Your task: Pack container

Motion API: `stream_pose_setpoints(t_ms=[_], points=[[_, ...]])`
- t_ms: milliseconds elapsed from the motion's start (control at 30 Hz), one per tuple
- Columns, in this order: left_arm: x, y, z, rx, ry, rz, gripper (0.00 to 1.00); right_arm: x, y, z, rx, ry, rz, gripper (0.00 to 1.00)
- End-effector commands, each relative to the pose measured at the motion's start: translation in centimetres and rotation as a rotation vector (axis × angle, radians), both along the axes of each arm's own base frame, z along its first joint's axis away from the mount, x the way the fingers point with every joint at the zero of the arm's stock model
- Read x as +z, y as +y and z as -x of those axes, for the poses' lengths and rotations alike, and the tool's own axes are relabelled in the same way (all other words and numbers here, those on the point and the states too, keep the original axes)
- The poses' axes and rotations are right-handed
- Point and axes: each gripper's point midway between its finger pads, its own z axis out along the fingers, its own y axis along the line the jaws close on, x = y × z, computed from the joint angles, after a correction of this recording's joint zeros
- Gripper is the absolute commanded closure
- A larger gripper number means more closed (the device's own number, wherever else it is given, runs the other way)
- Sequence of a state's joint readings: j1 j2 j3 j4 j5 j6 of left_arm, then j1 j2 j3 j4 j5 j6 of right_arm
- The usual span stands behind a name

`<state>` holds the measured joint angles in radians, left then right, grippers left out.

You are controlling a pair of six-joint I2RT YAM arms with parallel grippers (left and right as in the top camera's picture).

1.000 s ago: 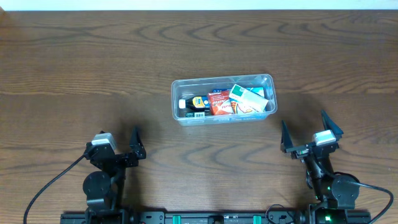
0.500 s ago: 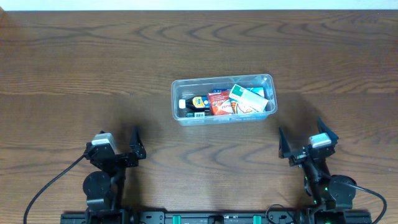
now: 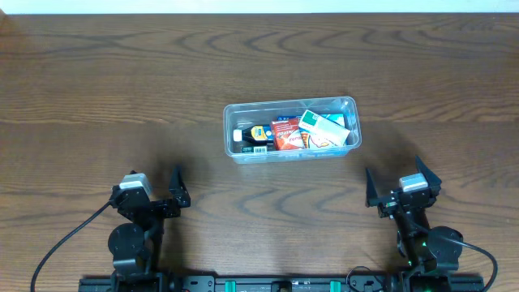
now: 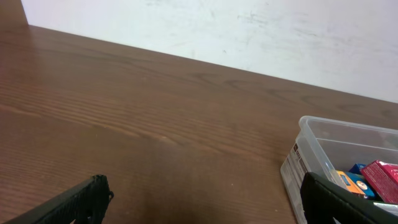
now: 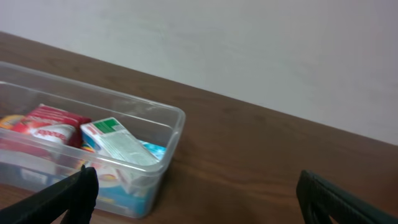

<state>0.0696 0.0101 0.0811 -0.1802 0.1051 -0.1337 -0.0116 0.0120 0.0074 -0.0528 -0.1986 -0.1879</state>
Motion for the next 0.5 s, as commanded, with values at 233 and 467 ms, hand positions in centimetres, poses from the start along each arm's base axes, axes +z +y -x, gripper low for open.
stream_pose_setpoints(t_ms=[233,467], points=[[-1.40,-0.12,0.17,-0.008,0.044,0.003,0.02,-0.14,-0.65,-0.08,-0.036,-0.006,0.054,0.01],[-1.40,-0.12,0.17,-0.008,0.044,0.003,0.02,-0.14,-0.65,-0.08,-0.036,-0.006,0.054,0.01]])
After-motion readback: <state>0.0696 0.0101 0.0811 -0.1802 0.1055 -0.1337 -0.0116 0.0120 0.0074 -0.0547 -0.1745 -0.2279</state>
